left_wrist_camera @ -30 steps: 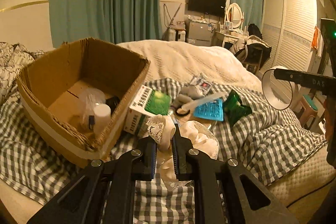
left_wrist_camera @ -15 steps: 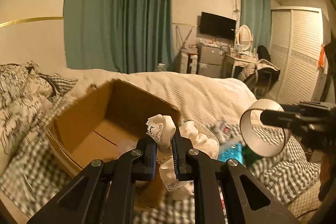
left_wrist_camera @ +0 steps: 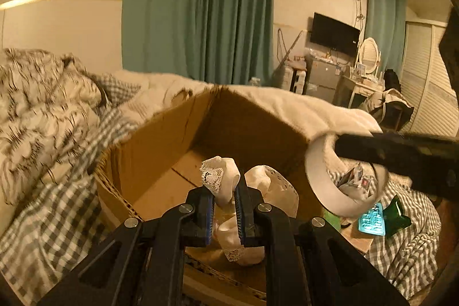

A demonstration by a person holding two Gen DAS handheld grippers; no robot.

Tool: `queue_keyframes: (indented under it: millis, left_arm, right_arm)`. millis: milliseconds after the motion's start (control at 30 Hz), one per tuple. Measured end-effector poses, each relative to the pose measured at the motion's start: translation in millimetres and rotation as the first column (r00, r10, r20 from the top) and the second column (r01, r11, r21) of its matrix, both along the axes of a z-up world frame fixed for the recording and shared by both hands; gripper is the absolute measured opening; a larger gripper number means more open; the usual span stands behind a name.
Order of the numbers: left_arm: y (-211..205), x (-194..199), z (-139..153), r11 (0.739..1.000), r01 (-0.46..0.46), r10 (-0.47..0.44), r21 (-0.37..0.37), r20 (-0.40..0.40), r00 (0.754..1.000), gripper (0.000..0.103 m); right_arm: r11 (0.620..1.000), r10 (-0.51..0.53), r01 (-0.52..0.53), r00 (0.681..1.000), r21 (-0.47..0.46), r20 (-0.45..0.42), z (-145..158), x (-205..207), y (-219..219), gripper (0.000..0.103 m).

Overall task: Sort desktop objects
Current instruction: 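Carry the lace cloth and tape roll over the box and open both tools, then grasp the red-and-white sachet with the left tool while the right tool grasps the green packet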

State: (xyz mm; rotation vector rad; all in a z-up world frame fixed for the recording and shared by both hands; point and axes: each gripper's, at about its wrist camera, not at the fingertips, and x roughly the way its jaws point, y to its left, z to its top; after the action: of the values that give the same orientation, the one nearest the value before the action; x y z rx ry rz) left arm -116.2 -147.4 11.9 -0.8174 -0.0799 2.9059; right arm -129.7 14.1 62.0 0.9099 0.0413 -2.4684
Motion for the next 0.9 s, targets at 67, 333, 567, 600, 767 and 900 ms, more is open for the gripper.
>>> queue_keyframes:
  millis: [67,333,567,600,767,900]
  left_arm:
    - [2.7,-0.8,-3.5,1.000,0.002,-0.002,-0.010,0.005,1.000,0.015]
    - [11.3,3.5,-0.5,0.997,-0.051,0.053,-0.049,0.046,0.998,0.088]
    - [36.1,41.4,22.9,1.000,0.004,-0.004,0.012,0.020,1.000,0.089]
    - [42.8,46.2,24.3,1.000,0.016,-0.017,0.016,0.023,1.000,0.089]
    - [90.1,70.8,12.7,0.994,0.106,-0.109,0.034,0.090,0.990,0.089]
    - [135.1,87.2,-23.8,0.989,0.144,-0.147,0.030,0.178,0.973,0.089]
  right_arm:
    - [1.000,-0.011,0.011,1.000,-0.005,0.009,-3.7,-12.6,-5.3,0.029]
    - [0.994,-0.089,0.091,0.995,-0.063,0.038,-6.8,-17.4,17.8,0.067]
    - [0.989,-0.147,0.148,0.989,0.021,-0.020,5.6,27.4,76.3,0.067]
    - [0.987,-0.158,0.159,0.987,0.032,-0.022,6.4,34.3,86.1,0.067]
    - [0.970,-0.227,0.229,0.974,0.086,-0.028,4.5,73.2,145.4,0.067]
    - [0.955,-0.284,0.284,0.959,0.088,-0.012,-10.6,93.0,195.8,0.067]
